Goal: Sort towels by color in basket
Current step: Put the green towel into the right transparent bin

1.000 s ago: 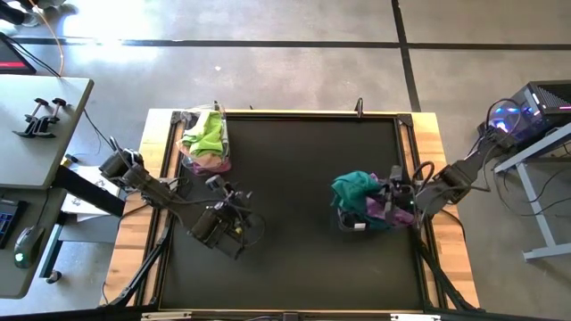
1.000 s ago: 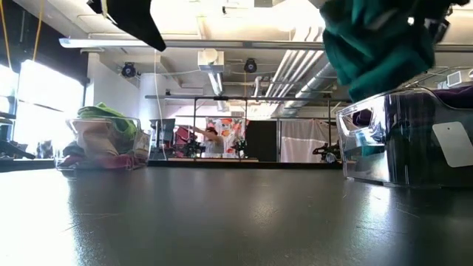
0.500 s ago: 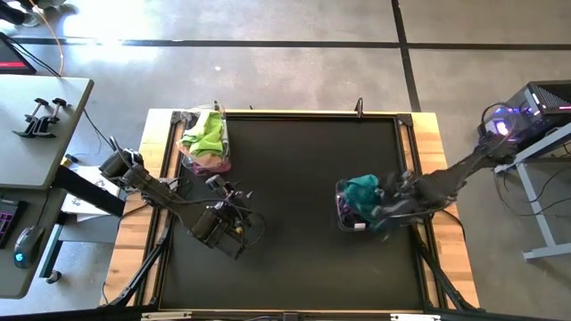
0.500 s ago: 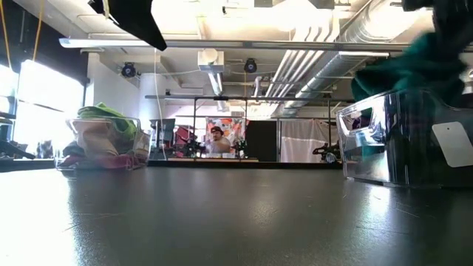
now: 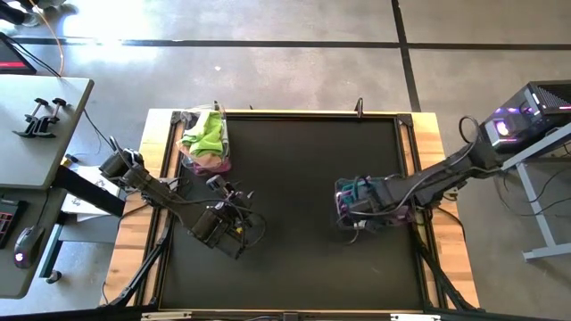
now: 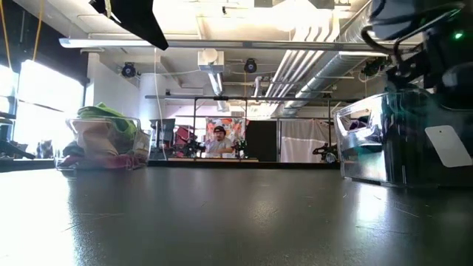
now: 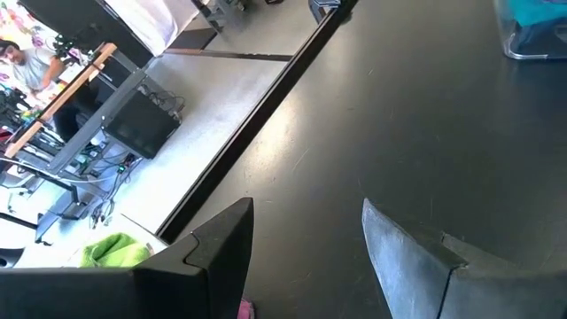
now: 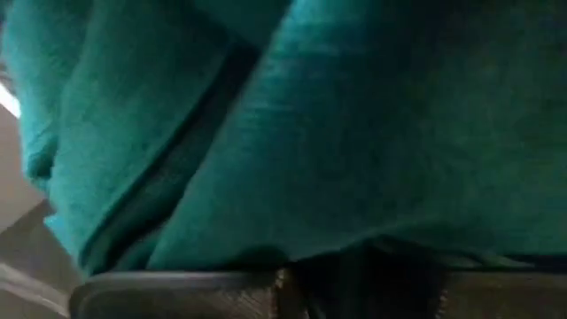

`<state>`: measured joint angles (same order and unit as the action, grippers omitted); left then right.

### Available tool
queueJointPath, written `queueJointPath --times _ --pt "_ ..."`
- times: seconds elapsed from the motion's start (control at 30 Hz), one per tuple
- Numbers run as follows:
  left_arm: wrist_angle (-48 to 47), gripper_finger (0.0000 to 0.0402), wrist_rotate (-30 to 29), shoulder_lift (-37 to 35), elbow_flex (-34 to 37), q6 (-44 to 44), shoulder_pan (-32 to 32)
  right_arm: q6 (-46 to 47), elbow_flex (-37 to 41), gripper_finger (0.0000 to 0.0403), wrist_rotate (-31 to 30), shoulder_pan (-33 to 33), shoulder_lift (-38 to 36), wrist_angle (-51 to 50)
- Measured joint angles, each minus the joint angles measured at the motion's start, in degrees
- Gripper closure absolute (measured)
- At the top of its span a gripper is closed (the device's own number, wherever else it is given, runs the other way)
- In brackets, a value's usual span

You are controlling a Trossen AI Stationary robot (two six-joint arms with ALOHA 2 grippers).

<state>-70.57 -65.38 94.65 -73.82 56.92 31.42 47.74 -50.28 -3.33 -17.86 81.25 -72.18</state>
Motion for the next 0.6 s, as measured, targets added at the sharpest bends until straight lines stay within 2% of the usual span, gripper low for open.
queueJointPath --times 0.13,0.4,0.6 --pt "0.0 0.0200 0.0 0.0 0.0 0.0 0.0 -1.4 -1.6 0.0365 0.1 1.4 -0.3 -3.2" --pt "-0.1 0.0200 0.0 0.0 0.0 0.0 0.0 -1.1 -8.1 0.0263 2.0 1.3 -4.2 -15.6" --pt "-0.1 0.0200 0.0 0.7 0.0 -0.1 0.0 2.6 -14.1 0.0246 5.8 1.2 -8.4 -17.8"
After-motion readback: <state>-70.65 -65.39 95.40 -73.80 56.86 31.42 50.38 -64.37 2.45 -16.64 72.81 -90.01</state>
